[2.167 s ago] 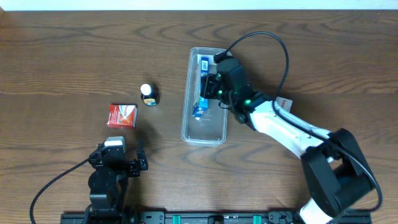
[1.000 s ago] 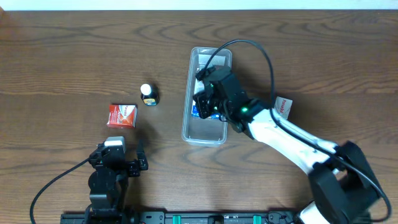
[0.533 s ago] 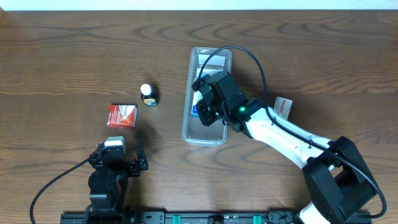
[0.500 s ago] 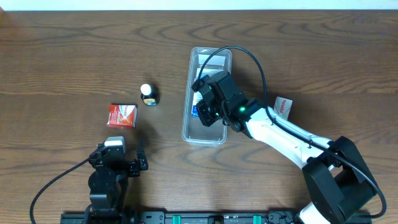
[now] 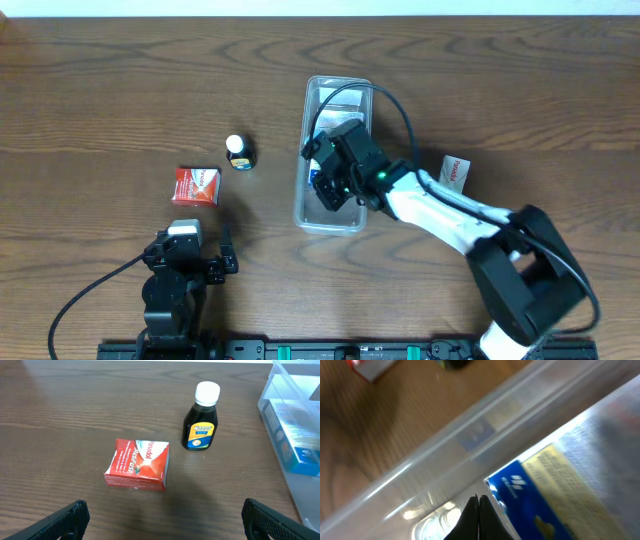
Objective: Pack container
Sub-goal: 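Push the blue box flat inside the container with the right gripper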
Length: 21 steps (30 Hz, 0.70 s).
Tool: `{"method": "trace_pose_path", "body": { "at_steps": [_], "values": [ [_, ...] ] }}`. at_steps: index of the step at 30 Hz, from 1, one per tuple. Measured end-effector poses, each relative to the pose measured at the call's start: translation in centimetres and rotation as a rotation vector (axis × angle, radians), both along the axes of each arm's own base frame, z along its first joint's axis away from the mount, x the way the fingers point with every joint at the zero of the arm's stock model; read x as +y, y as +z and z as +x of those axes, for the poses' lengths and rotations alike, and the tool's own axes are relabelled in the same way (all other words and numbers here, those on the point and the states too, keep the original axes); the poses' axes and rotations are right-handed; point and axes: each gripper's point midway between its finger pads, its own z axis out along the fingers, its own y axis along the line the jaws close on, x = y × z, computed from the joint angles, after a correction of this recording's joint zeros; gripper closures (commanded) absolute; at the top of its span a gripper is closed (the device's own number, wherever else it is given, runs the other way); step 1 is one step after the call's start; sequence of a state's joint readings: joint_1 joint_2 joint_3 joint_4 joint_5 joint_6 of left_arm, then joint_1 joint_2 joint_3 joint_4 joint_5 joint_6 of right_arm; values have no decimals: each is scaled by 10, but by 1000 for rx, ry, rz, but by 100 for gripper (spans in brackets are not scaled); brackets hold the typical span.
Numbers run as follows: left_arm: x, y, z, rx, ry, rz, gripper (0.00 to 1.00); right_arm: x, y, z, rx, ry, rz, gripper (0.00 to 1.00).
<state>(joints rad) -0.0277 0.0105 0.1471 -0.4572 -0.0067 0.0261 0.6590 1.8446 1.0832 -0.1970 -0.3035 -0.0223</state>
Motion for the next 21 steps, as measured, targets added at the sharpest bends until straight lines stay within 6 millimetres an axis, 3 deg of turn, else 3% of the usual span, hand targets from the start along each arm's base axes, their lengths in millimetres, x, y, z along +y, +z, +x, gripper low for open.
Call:
{"method": "trace_pose_path", "body": {
  "at_steps": [13, 21],
  "values": [
    [0, 0, 0, 0, 0, 0, 2, -4, -14, -21, 77, 69, -27, 99],
    [0, 0, 0, 0, 0, 0, 2, -13, -15, 0, -19, 9, -92, 99]
  ]
}}
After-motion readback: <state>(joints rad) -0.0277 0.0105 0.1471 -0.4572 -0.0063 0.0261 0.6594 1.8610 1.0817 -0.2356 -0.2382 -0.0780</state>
